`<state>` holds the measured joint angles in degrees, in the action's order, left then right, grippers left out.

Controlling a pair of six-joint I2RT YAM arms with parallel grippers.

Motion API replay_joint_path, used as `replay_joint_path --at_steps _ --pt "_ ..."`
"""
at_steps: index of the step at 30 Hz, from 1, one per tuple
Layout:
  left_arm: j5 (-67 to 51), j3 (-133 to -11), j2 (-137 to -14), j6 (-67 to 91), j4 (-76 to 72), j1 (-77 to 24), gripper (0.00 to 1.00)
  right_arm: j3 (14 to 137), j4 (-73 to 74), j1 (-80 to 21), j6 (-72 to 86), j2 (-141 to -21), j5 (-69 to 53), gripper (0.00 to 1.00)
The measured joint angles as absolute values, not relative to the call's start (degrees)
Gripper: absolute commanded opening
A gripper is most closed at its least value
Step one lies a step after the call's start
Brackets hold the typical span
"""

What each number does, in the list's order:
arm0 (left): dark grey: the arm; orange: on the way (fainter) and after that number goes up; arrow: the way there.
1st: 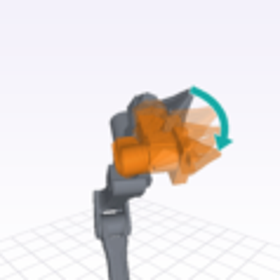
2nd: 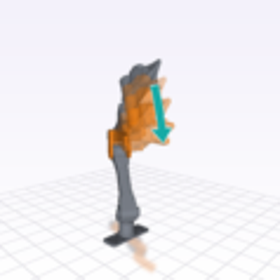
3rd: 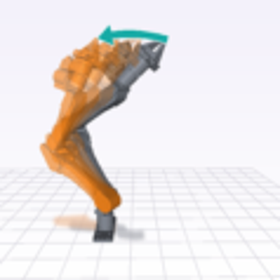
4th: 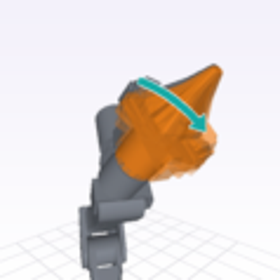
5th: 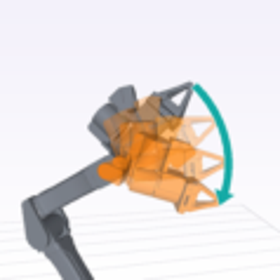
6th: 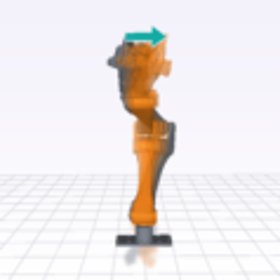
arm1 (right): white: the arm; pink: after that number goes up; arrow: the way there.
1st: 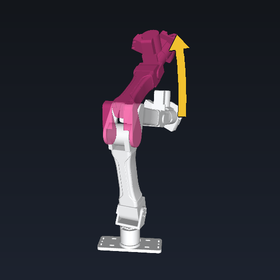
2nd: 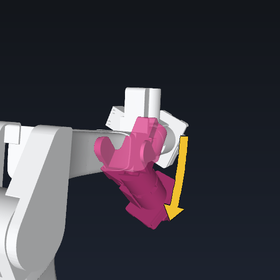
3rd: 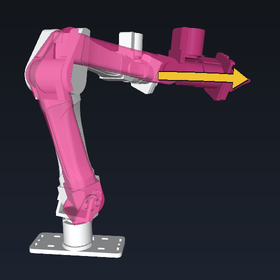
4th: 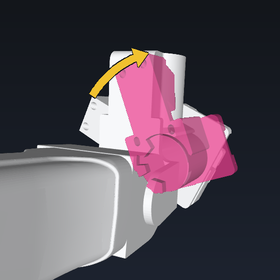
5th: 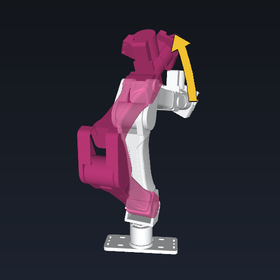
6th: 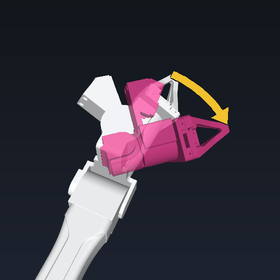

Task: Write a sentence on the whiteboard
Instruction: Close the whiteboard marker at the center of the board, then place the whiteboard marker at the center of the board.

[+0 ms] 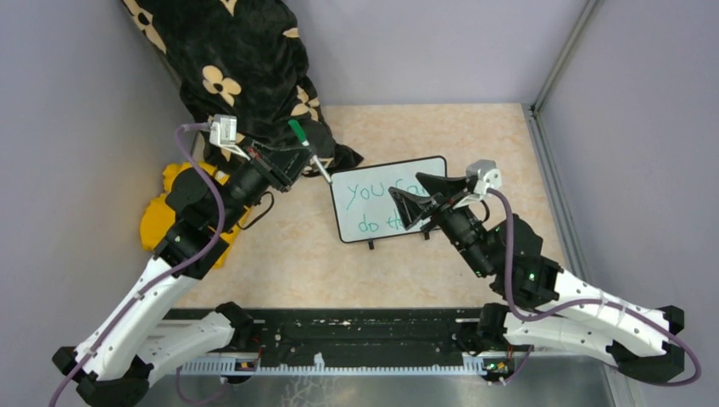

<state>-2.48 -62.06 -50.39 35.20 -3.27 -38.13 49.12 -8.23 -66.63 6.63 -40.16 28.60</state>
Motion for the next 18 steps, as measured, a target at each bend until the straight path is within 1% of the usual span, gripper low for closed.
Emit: replay_joint_path --at_steps 4,7,10,13,16,18 --pt "3.3 -62.1 -47.5 28.6 9.0 -38.1 0.00 48.4 0.1 -66.6 9.2 -38.3 34.8 0.67" --pt "6.6 -61.4 -47.2 25.9 16.8 -38.1 0.00 48.5 8.3 -66.6 12.1 -40.8 38.9 0.69" --pt "9.0 -60.6 -48.6 24.6 23.6 -38.1 0.00 48.5 15.7 -66.6 15.0 -44.6 40.4 0.72" --pt "10.9 -59.5 -51.1 24.3 27.7 -38.1 0.00 47.2 19.4 -66.6 17.6 -46.2 40.0 0.84" --pt "13.8 -57.4 -53.8 24.6 31.2 -38.1 0.00 44.9 19.5 -66.6 19.6 -44.7 39.4 0.91" --pt "14.8 -56.1 -55.5 24.8 32.8 -37.5 0.00 43.2 18.9 -66.6 21.1 -42.9 39.2 0.94"
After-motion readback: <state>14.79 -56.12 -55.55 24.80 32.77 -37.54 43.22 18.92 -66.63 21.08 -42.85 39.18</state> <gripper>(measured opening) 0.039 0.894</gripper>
